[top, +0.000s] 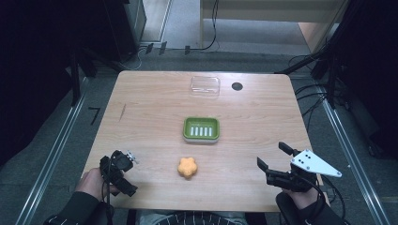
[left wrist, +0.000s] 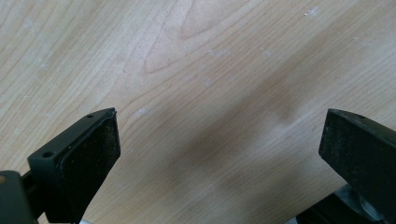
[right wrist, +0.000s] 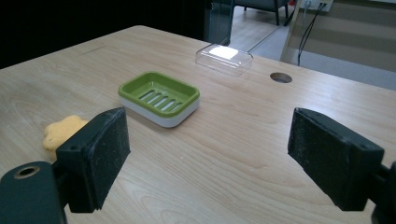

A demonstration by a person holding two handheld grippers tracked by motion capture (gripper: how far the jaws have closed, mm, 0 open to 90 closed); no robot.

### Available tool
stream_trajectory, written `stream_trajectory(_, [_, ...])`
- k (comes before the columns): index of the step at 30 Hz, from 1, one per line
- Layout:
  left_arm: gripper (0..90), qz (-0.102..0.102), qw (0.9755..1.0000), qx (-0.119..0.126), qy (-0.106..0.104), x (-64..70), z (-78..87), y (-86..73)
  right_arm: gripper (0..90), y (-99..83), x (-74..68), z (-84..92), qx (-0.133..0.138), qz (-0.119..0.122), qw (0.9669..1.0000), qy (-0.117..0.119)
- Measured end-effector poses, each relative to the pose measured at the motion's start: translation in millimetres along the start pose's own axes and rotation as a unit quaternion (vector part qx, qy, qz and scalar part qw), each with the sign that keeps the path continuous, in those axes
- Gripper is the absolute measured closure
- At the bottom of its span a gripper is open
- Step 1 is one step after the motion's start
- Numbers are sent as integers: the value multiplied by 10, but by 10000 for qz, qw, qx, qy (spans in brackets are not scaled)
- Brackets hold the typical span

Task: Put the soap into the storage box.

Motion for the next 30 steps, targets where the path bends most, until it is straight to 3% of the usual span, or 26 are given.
stream_trajectory(9, [0,9,10000,-70,2,1,-5,9,134,-1,11,-8,6,-12,10000,0])
stream_trajectory(20, [0,59,10000,19,-63,83,30,41,135,6,5,-38,10,4,10000,76])
stream_trajectory(30, [0,-256,9996,42,-147,204,27,121,135,22,-32,-52,-19,81,9999,76])
Point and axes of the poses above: each handheld gripper's, and its own axes: z roughly backward along the jaws, y roughly out of its top, x roughly to its right, the point moved 2 cm from there along -z, roughly forward along the jaws, and after that the axes turned 1 degree about -x, right-handed, at the moved point
